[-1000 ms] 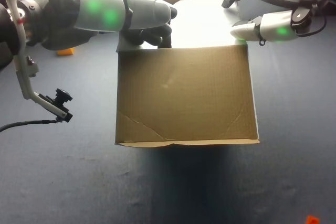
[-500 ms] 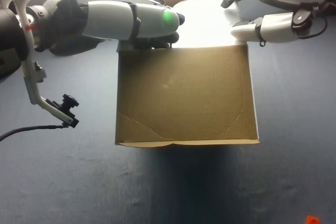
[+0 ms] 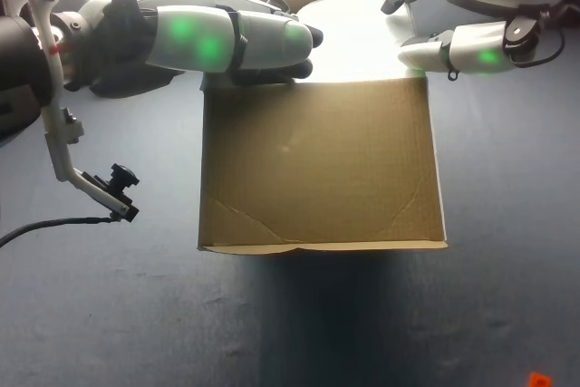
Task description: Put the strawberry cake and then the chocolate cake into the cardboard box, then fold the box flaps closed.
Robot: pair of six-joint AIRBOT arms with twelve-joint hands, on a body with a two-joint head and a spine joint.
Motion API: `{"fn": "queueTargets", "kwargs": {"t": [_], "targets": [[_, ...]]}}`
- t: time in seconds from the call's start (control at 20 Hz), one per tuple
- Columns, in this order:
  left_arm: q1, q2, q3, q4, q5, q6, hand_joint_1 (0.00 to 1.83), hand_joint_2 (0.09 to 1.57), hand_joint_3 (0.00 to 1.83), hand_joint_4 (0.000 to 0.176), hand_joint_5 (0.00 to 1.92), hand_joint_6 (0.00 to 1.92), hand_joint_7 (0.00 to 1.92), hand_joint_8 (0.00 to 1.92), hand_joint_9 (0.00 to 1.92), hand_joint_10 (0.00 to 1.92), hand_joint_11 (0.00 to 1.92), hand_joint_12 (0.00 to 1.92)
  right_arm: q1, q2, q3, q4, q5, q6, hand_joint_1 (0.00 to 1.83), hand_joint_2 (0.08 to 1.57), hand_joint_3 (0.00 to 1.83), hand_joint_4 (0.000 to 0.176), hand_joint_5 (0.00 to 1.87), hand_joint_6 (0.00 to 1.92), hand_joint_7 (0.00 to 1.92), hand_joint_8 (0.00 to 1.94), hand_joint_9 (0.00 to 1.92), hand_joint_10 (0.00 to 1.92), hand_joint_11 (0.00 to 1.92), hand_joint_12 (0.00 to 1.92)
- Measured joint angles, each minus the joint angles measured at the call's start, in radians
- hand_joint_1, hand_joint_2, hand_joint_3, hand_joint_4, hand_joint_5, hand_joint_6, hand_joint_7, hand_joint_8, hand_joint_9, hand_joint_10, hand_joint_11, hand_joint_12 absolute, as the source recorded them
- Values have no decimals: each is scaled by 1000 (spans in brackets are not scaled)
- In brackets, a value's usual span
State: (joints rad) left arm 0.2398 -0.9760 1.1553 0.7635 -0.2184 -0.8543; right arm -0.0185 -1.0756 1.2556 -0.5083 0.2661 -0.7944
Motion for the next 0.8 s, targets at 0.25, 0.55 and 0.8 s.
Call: {"fn": "queueTargets", "kwargs": {"t": [0.25,0.55,0.8], "targets": [[-17,-7,22,3,0,0,523,1143,0,0,555,7,752,7,529,639,158,1507,44,0,0,-8,-32,0,315,1251,0,0,510,441,778,62,380,961,1,1555],[-53,-7,54,3,-5,0,473,1159,2,0,542,1,743,2,532,627,151,1513,123,20,-1,-8,-50,6,315,1246,0,0,504,439,777,67,386,958,18,1532],[-70,-6,77,3,1,0,474,1158,1,0,546,2,742,1,531,627,146,1511,146,88,-1,-8,-69,21,324,1247,0,0,514,435,779,73,389,945,13,1540]]}}
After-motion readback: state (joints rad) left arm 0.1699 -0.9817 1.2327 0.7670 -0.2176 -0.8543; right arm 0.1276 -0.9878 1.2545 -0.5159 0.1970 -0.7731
